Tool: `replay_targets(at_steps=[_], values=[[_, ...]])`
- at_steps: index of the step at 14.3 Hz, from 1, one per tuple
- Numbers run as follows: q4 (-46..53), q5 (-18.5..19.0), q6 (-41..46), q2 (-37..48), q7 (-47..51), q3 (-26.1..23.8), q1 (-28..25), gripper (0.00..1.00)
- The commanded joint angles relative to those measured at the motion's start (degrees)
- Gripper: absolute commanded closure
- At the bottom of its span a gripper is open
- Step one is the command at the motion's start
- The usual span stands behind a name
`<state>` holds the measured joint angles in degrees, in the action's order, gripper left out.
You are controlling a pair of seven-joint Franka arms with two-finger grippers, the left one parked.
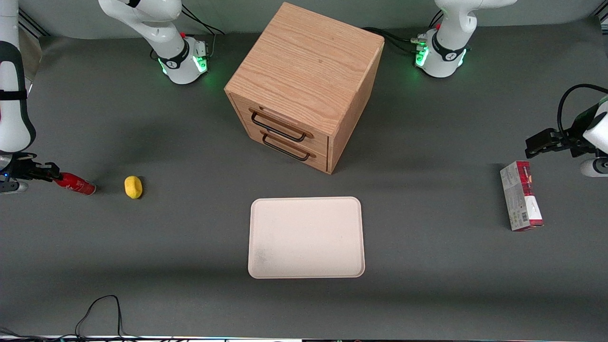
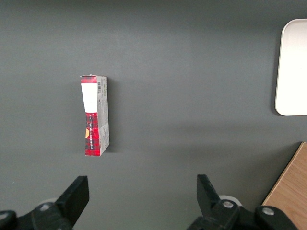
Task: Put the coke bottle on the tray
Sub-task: 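Close the right gripper around the bottle's body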
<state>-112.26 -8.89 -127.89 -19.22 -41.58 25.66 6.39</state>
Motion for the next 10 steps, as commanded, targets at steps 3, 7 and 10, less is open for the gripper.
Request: replay_targets(at_steps=[3,7,10], values=[[10.4,-1.2,11.8,0.4,-1.5,0.4,-1.1,1.0],[25.9,0.3,26.1,0.4,-1.3,0.4,-1.2,1.0],[40.2,0.6,39.2,0.5,-1.3,0.4,-1.9,1.0]])
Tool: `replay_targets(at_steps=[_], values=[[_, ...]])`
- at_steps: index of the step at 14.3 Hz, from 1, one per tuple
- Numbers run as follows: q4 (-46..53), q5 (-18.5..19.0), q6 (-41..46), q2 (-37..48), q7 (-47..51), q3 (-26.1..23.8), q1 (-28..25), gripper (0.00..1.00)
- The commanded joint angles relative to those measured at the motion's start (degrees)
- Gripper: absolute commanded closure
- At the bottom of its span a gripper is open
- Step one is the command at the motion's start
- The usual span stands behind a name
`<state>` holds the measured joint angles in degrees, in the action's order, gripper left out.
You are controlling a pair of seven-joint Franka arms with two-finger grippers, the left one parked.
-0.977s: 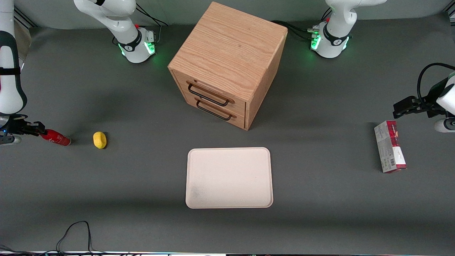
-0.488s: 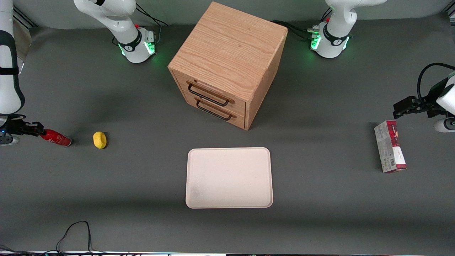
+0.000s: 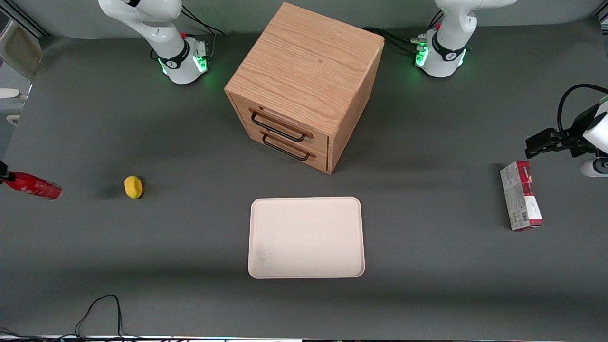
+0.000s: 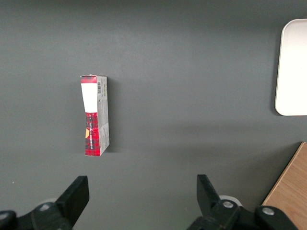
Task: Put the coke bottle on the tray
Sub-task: 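Lift the bottle and carry it over the cream tray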
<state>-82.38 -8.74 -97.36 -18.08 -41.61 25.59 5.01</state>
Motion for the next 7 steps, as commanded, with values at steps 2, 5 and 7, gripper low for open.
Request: replay_targets(at_steps=[2,5,7], values=[[17.5,1.1,16.1,-0.6,-1.0,0.6,-0.8,1.0],[22.1,1.0,21.0,-0.2,-1.1,0.6,-0.8,1.0],[22.4,0.9,21.2,0.1,-1.1,0.4,-1.1,1.0]])
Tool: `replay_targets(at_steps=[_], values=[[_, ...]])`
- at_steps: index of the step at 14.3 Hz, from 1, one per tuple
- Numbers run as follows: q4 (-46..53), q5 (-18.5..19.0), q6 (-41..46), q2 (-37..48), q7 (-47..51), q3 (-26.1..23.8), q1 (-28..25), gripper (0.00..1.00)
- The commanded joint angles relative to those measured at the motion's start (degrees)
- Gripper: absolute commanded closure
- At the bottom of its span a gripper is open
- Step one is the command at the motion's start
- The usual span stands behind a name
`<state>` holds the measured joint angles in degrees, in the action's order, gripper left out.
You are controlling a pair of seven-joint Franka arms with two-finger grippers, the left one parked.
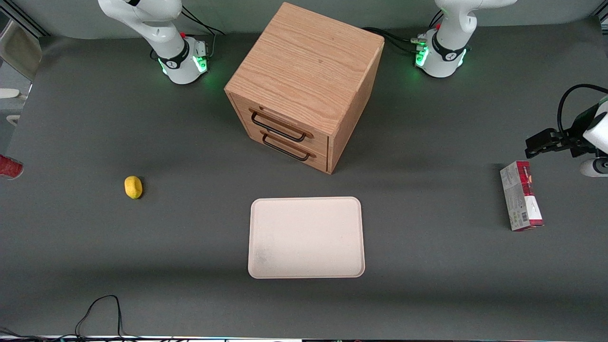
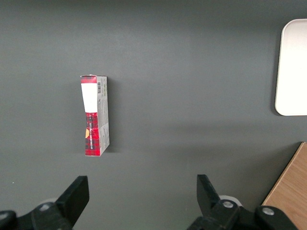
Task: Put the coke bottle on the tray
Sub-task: 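Lift the bottle and carry it over the cream tray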
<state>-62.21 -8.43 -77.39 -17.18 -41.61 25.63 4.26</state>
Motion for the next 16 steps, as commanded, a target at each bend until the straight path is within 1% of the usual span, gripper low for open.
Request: replay_targets(at_steps=[1,2,4,7,10,12,13,15,16], values=[[2.4,0.6,1.3,-0.8,-0.8,0.2,-1.9,1.0],[2.9,0.6,1.2,-1.0,-0.1,0.1,-4.1,1.0],[5.1,0.5,0.8,-1.9,4.7,-0.6,-10.5,1.0],[7.0,0.6,-0.7,-4.1,15.0,-4.1,-19.3,1.0],[10.4,0.7,-2.8,-8.2,25.1,-7.1,-27.4,1.0],[11.2,0.6,-4.8,-10.2,27.3,-8.7,-32.8,1.0],[11.2,0.5,-5.5,-10.6,27.3,-10.8,-34.2,1.0],[11.3,1.0,-7.0,-12.3,27.5,-16.2,-34.9,1.0],[11.3,1.7,-8.1,-12.9,27.6,-16.7,-35.7,1.0]])
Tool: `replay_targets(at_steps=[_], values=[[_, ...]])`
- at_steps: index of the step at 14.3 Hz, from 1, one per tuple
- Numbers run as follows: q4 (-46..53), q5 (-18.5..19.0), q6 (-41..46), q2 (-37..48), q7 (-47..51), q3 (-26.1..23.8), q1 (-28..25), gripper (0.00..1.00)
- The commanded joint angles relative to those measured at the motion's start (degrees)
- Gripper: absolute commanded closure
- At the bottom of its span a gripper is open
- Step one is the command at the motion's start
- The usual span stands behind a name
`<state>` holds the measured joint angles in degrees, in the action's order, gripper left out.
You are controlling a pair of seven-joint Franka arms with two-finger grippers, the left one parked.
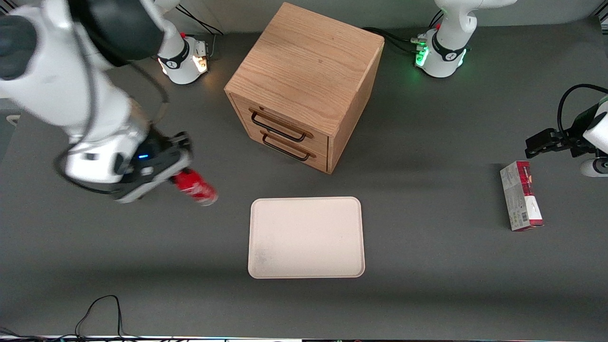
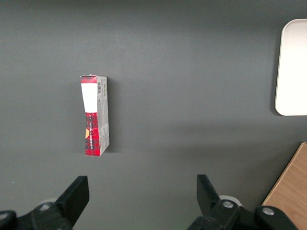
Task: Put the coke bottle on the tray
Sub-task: 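Lift the bottle and carry it over the cream tray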
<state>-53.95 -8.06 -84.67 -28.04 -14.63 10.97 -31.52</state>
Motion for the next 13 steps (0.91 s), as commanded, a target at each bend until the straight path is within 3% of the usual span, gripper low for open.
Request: replay_targets(at_steps=[1,6,13], values=[[3.0,1.6,-1.8,-2.3,0.7,-2.2,-0.6,1.0],[3.1,4.5,-6.6,-8.2,0.6,-2.1,-0.7,1.0],[3.3,4.5,-21.1,-19.9,0.5,-2.1,-0.2,1.0]])
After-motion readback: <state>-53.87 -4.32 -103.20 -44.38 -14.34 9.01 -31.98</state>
